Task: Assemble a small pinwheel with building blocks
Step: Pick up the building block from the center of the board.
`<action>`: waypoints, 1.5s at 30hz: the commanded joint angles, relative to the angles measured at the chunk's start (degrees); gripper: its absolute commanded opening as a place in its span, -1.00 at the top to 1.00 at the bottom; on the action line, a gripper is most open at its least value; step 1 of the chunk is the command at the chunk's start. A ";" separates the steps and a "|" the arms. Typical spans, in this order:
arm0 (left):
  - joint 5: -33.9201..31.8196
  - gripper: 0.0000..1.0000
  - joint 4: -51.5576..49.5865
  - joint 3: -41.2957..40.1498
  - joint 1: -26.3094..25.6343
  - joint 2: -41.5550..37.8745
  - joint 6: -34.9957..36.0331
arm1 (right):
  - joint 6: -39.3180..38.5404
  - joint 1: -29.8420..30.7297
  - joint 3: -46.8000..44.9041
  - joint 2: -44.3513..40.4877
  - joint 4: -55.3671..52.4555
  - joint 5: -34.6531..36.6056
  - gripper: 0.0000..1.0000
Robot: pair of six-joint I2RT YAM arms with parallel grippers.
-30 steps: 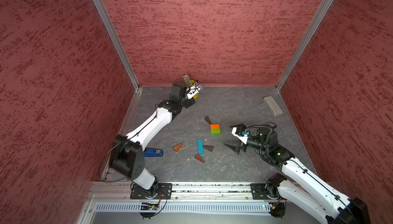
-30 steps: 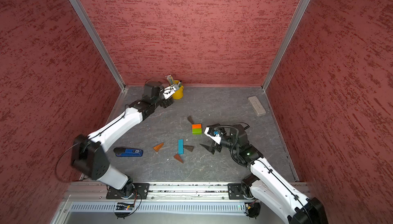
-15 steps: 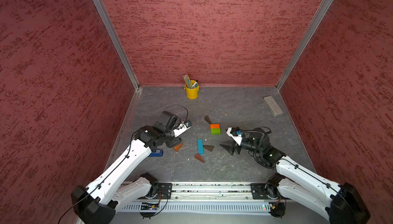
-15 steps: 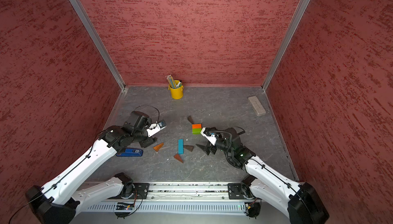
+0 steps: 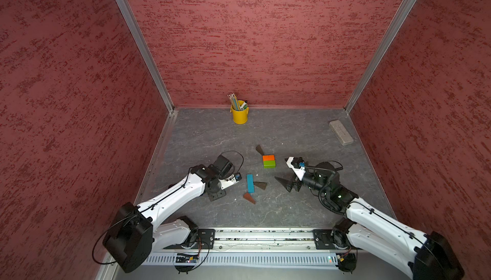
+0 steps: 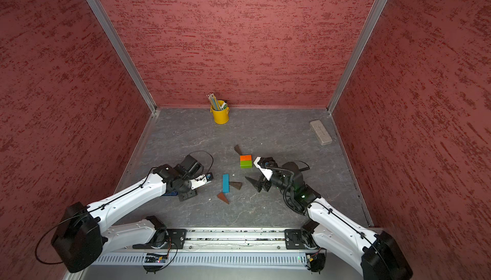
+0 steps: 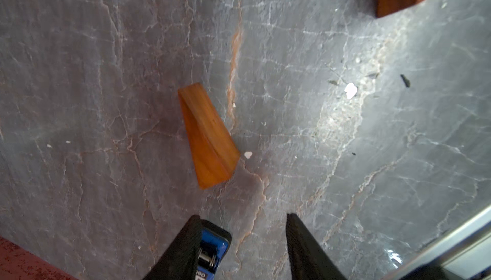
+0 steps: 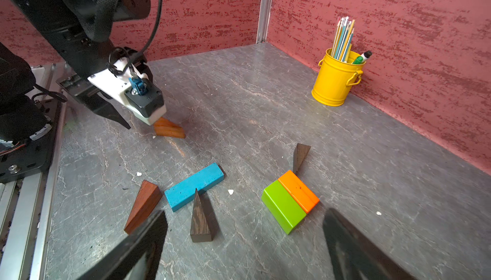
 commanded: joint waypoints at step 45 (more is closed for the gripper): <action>6.25 0.83 6.53 6.56 3.92 7.49 7.31 | -6.65 -0.43 5.74 -5.38 -11.76 6.02 -0.97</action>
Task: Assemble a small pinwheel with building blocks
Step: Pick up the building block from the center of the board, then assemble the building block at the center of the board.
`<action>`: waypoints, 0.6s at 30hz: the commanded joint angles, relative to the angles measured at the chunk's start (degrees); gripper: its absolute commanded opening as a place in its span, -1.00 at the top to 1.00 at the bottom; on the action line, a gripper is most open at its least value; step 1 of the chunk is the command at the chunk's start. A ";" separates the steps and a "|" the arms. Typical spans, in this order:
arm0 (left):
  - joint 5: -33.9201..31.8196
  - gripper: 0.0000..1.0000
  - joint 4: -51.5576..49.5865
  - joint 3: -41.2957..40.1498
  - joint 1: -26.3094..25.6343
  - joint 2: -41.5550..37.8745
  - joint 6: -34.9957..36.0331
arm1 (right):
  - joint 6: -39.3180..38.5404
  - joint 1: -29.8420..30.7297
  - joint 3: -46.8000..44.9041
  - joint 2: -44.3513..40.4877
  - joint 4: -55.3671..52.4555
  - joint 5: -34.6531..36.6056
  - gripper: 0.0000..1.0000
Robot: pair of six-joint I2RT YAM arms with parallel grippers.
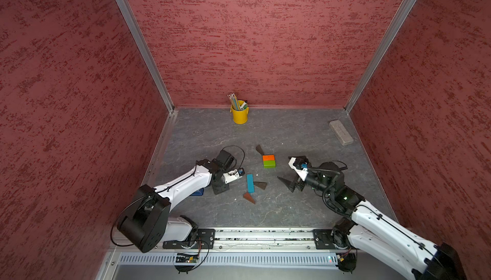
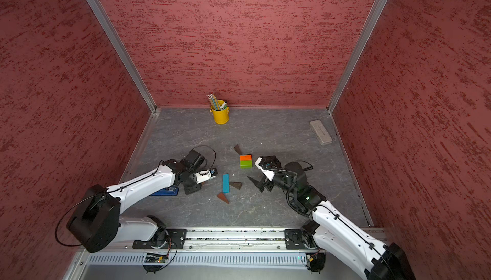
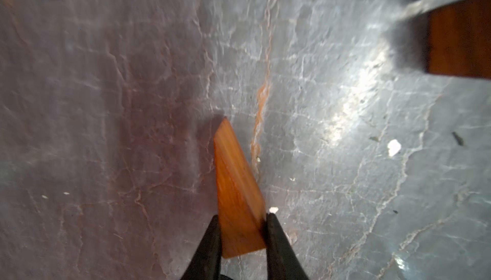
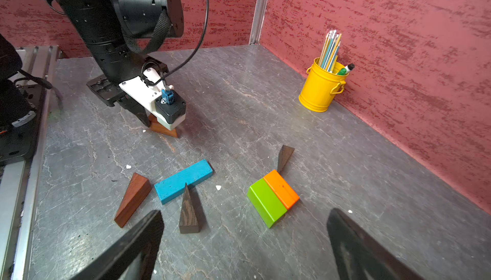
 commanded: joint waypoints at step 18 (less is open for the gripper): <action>9.41 0.83 2.71 28.80 -3.33 24.74 7.46 | -0.07 -0.60 2.24 -6.70 -9.03 3.68 -0.97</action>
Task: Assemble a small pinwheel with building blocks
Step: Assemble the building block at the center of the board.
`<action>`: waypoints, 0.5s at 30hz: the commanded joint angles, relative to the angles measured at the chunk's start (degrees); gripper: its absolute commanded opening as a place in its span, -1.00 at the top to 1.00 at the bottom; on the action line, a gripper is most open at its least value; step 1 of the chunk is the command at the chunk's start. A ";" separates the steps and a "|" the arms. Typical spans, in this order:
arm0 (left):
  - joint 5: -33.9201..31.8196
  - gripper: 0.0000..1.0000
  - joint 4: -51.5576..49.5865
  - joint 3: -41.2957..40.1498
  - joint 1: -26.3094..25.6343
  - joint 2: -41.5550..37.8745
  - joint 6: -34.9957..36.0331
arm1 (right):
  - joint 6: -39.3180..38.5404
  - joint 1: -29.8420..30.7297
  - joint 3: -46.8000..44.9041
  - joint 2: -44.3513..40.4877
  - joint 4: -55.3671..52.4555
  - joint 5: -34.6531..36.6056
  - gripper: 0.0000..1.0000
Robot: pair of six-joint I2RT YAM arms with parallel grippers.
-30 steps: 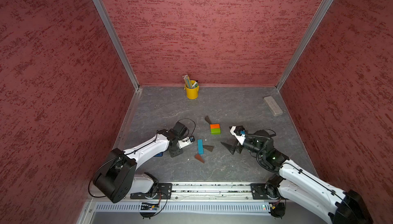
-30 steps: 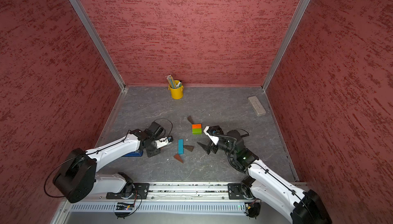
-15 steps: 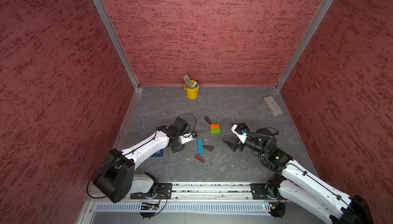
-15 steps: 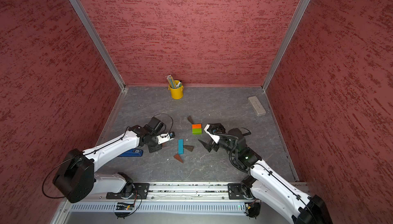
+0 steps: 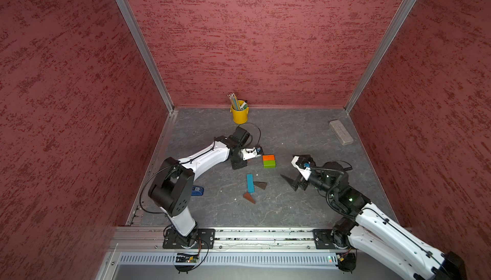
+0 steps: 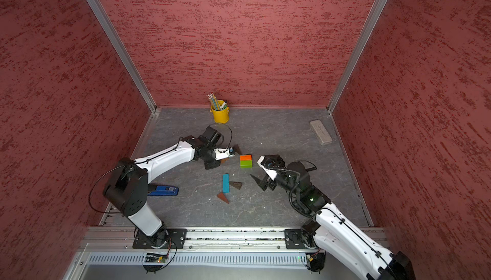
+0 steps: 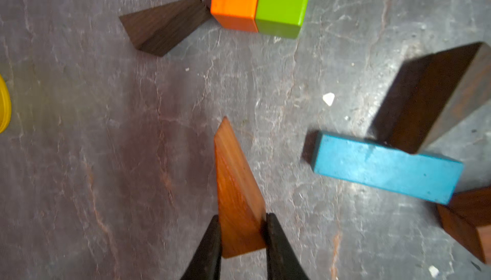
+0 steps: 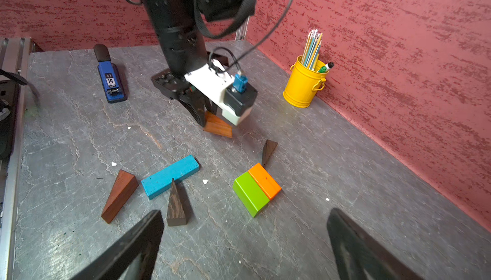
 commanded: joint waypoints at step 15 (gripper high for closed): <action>2.43 0.83 -0.28 5.75 -4.11 9.15 0.98 | 0.96 -0.32 0.80 -2.79 -2.98 0.66 -0.97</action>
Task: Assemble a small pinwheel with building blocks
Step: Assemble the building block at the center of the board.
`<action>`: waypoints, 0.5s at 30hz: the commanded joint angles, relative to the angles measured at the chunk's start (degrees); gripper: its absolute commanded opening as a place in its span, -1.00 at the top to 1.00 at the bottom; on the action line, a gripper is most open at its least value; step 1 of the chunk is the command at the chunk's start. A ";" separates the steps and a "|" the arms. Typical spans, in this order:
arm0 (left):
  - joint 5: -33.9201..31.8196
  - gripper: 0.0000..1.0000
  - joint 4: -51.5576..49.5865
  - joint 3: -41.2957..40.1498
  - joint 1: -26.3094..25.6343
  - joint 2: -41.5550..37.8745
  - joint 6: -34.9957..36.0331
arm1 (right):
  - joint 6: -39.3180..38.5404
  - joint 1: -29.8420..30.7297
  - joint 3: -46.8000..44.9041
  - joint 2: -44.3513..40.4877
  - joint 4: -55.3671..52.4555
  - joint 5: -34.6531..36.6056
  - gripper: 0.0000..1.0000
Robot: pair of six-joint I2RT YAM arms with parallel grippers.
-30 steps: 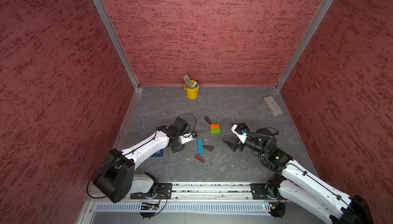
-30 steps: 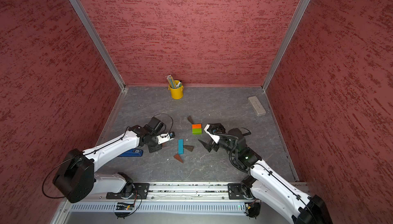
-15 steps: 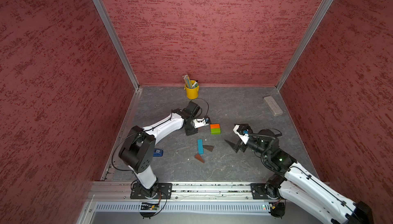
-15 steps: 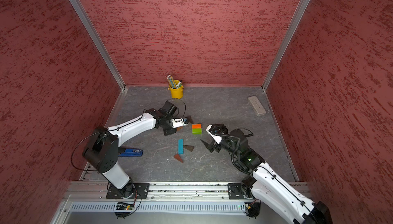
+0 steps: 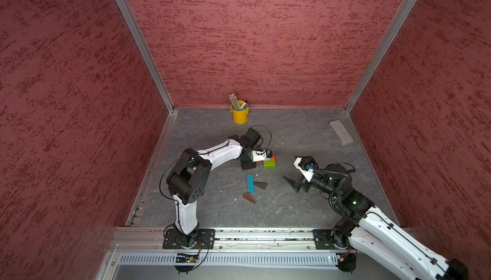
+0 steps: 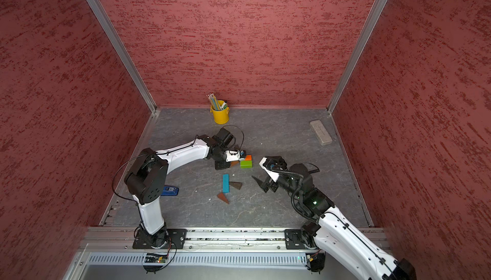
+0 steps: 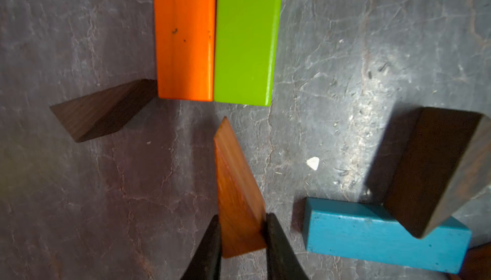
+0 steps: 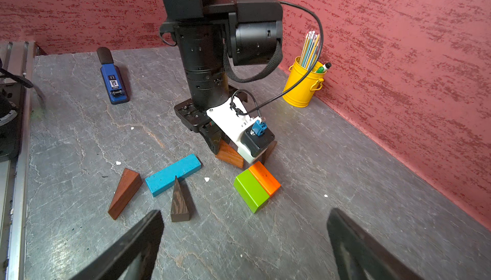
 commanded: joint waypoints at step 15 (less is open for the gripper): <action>-2.24 0.82 -1.70 -0.51 -1.87 1.28 0.41 | 0.48 -0.33 0.76 -0.76 -0.40 0.38 -0.97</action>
